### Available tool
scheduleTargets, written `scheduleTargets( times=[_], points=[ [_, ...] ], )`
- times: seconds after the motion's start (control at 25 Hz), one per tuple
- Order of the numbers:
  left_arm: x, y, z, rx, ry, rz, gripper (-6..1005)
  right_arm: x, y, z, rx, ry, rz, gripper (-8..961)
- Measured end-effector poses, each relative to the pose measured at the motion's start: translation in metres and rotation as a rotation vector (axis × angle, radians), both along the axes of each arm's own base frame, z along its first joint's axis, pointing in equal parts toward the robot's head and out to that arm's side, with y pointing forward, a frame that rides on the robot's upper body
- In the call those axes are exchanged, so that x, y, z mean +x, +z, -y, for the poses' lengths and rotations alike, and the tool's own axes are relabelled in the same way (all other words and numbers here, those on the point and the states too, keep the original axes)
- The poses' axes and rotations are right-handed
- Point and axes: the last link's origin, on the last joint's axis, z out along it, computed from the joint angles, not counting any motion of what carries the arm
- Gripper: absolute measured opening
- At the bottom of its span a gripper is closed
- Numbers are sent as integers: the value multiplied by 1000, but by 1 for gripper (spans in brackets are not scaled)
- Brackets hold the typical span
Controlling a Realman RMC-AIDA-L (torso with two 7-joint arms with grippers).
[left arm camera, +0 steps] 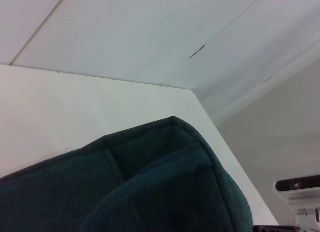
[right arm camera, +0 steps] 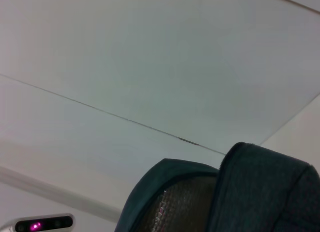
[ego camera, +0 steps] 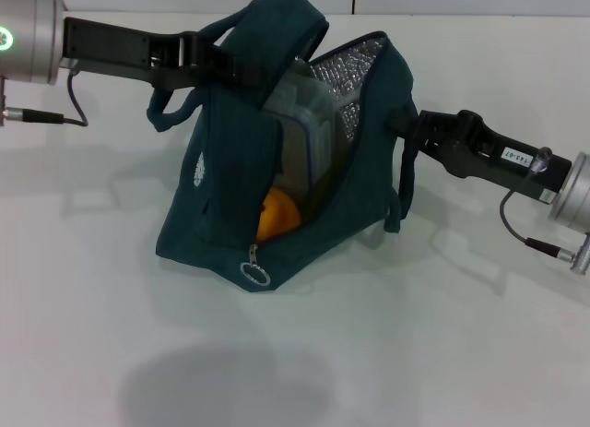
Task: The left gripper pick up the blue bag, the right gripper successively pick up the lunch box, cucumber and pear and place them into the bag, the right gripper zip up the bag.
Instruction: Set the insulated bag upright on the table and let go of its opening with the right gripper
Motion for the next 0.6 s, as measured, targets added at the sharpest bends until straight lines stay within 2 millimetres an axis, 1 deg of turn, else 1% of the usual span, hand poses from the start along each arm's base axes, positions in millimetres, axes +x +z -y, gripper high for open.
scheduleTargets(
  times=[0.24, 0.44, 0.6],
  points=[
    [0, 0, 0, 1, -1, -1, 44, 0, 0, -1, 7, 5, 11, 56],
    [-1, 0, 1, 1, 1, -1, 44, -2, 0, -2, 20, 18, 19, 10],
    [-2, 0, 1, 1, 4, 0, 44, -7, 2, -3, 50, 70, 26, 11]
  ],
)
